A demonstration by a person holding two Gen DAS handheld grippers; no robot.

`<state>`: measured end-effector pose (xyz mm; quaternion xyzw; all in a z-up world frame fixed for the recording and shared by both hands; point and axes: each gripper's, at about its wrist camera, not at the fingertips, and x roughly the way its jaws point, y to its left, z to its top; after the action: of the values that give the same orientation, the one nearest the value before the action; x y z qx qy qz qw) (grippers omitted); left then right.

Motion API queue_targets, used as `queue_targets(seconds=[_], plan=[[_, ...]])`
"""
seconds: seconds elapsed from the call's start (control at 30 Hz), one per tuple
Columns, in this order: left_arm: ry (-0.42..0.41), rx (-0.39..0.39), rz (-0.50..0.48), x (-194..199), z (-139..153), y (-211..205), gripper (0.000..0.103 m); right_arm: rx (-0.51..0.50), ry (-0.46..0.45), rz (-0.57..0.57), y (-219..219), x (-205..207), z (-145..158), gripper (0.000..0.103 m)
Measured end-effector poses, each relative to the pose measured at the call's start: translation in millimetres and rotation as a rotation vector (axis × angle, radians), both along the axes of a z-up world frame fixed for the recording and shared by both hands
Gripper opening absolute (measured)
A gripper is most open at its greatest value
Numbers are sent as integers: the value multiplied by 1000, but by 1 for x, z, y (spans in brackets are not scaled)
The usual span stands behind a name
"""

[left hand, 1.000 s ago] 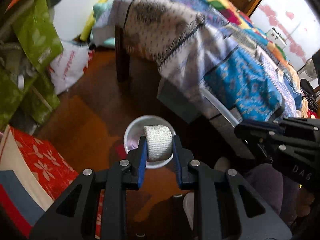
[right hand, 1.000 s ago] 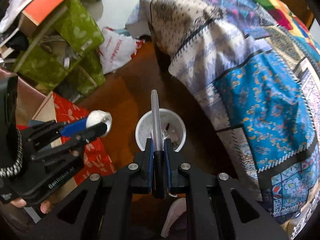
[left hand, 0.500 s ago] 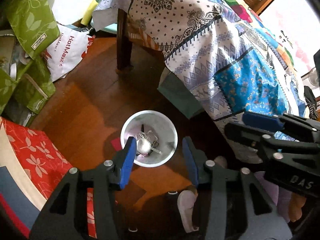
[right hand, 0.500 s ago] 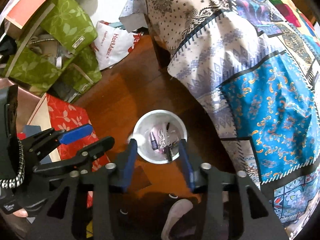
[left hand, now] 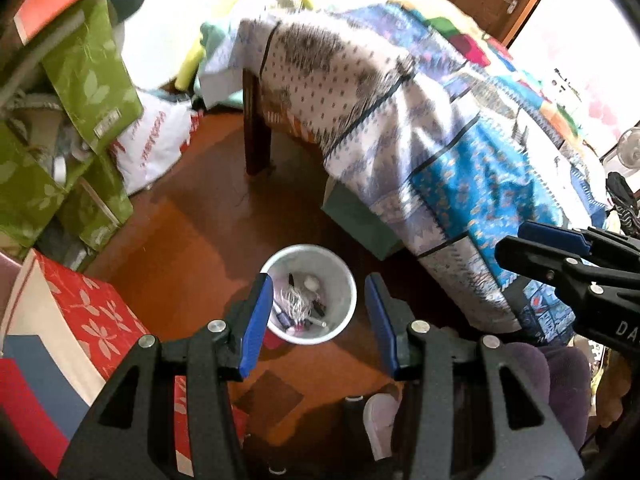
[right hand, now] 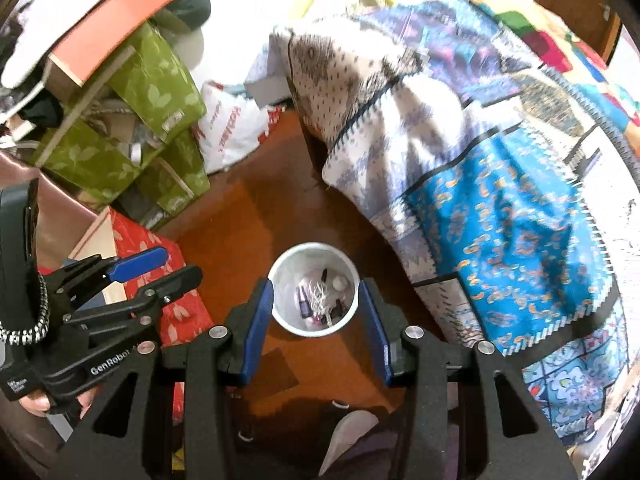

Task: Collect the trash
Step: 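Move both open grippers back over the bed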

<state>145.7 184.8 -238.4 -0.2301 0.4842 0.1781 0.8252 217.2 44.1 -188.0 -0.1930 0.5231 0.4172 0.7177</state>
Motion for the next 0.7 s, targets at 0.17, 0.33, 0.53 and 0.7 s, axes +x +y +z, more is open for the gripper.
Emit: queue_targets(seconds=[0.17, 0.33, 0.53, 0.7], plan=[[-91, 68, -11, -6, 46, -20, 46, 84, -64, -25, -31, -2, 36, 41], [-176, 123, -35, -4, 89, -44, 46, 174, -136, -71, -66, 0, 73, 41], [-288, 185, -92, 8, 139, -80, 46, 262, -257, -151, -116, 4, 116, 41], [-375, 202, -147, 28, 172, -116, 46, 316, -355, -250, -166, 16, 146, 41]])
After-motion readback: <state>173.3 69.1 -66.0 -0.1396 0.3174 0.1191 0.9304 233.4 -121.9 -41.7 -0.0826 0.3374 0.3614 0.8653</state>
